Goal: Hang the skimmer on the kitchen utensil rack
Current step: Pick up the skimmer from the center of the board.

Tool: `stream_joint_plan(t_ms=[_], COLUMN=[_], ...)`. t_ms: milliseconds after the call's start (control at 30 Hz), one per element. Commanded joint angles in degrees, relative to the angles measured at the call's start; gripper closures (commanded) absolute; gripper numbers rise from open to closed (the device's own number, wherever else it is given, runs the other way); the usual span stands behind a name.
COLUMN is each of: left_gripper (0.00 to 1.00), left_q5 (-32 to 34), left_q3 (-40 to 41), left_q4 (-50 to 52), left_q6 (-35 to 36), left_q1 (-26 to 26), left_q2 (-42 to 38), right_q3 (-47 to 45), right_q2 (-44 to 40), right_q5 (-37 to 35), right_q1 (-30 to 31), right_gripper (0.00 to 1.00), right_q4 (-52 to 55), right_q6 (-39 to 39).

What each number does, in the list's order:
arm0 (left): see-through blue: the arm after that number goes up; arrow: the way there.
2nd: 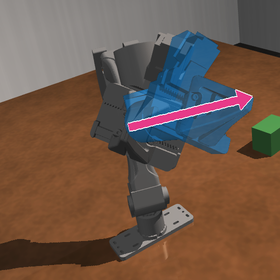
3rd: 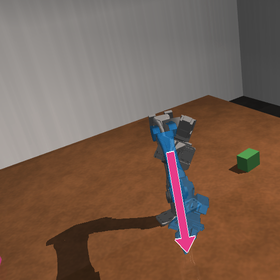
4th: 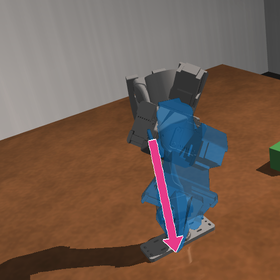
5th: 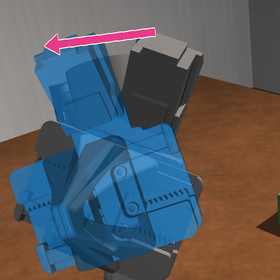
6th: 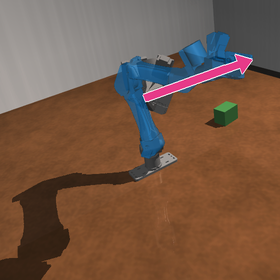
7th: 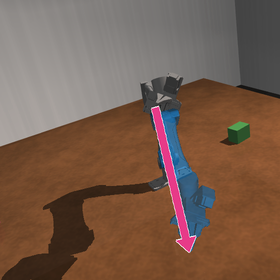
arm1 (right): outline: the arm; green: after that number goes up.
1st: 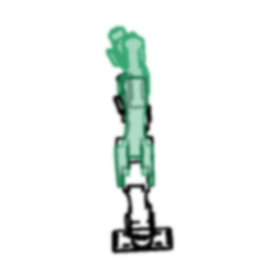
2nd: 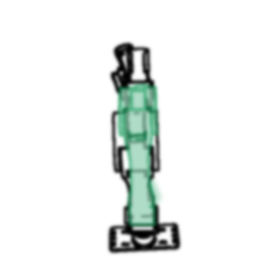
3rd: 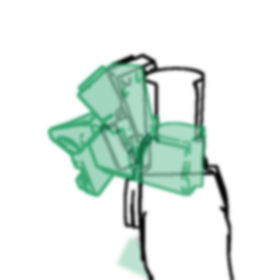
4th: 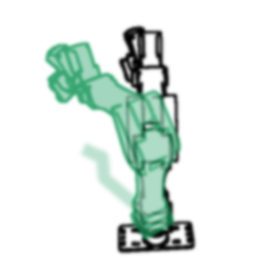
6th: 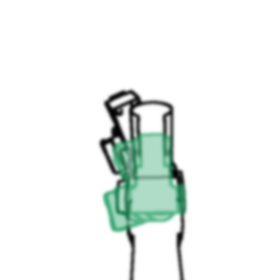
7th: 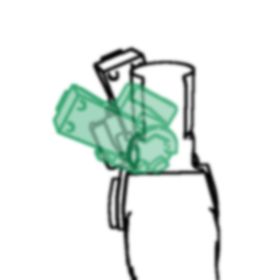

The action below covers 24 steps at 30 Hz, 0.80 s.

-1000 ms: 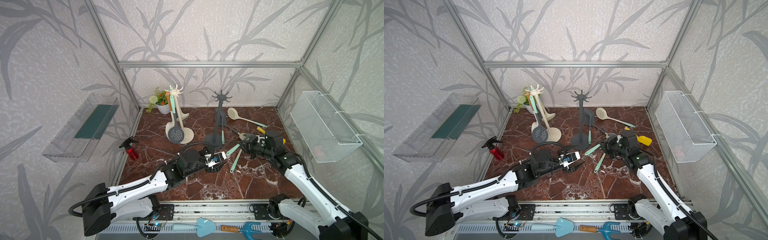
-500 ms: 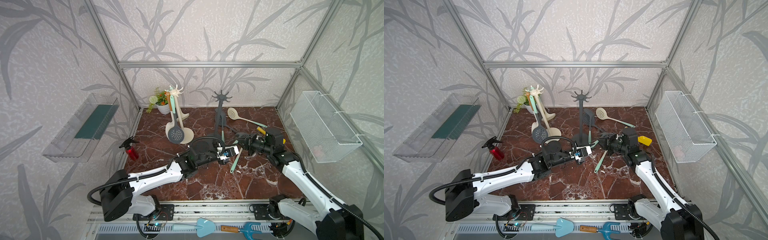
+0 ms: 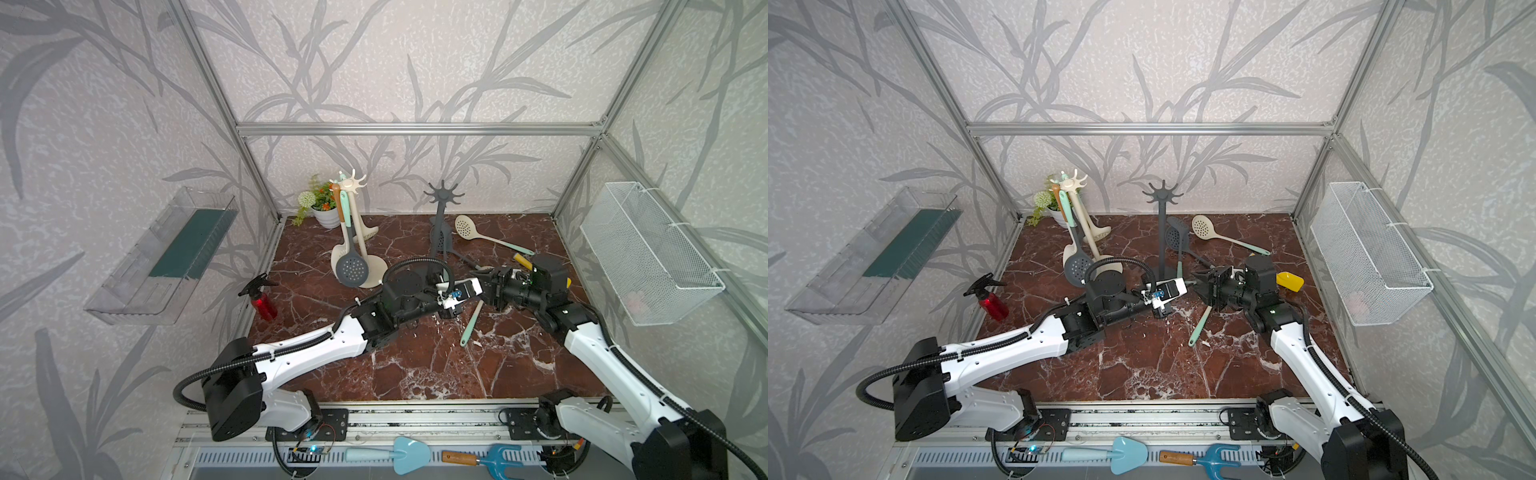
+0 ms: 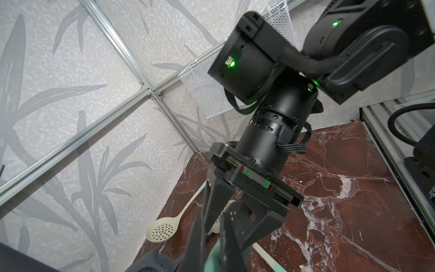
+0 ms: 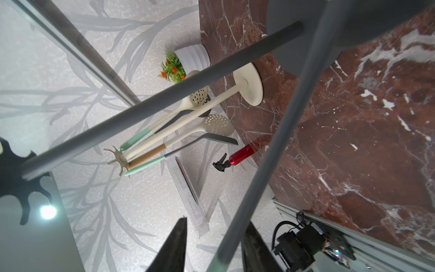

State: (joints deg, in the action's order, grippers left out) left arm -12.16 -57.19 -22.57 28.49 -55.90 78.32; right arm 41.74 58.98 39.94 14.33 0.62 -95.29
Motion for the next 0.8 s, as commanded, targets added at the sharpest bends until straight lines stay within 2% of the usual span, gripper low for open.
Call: stream_joint_plan(t_ms=[0, 133, 333, 433, 567, 667, 767], left_gripper=[1.0, 1.0, 1.0, 1.0, 1.0, 1.0, 1.0], left_q5=[3.0, 2.5, 2.3, 1.0, -1.4, -4.2, -5.2], left_q3=[-3.4, -6.7, -9.3, -11.5, -13.0, -13.1, -13.6], left_q4=[4.5, 10.6, 18.6, 24.9, 31.6, 34.3, 37.4], left_q6=[-5.6, -12.5, -22.1, -25.0, -30.1, -32.9, -34.0], left_q1=[1.4, 4.0, 7.0, 8.0, 9.4, 10.5, 11.1], left_q2=[-0.9, -1.3, -4.4, -6.1, -9.1, -11.7, -13.4], right_q3=[2.1, 3.8, 1.6, -2.7, -5.4, -5.3, -4.4], right_q2=[-3.7, -7.1, -11.4, -13.6, -13.8, -10.6, -6.6], right_q5=[-1.1, -6.3, -9.8, -13.7, -20.3, -20.6, -19.3], right_q1=[0.0, 0.2, 2.4, 6.4, 15.7, 20.1, 21.8], right_gripper=[0.59, 0.58, 0.58, 0.58, 0.57, 0.57, 0.57], right_q4=[4.8, 9.0, 3.1, -5.0, -10.6, -13.5, -16.6], right_q6=[15.2, 34.7, 58.1, 68.2, 84.2, 91.5, 94.1])
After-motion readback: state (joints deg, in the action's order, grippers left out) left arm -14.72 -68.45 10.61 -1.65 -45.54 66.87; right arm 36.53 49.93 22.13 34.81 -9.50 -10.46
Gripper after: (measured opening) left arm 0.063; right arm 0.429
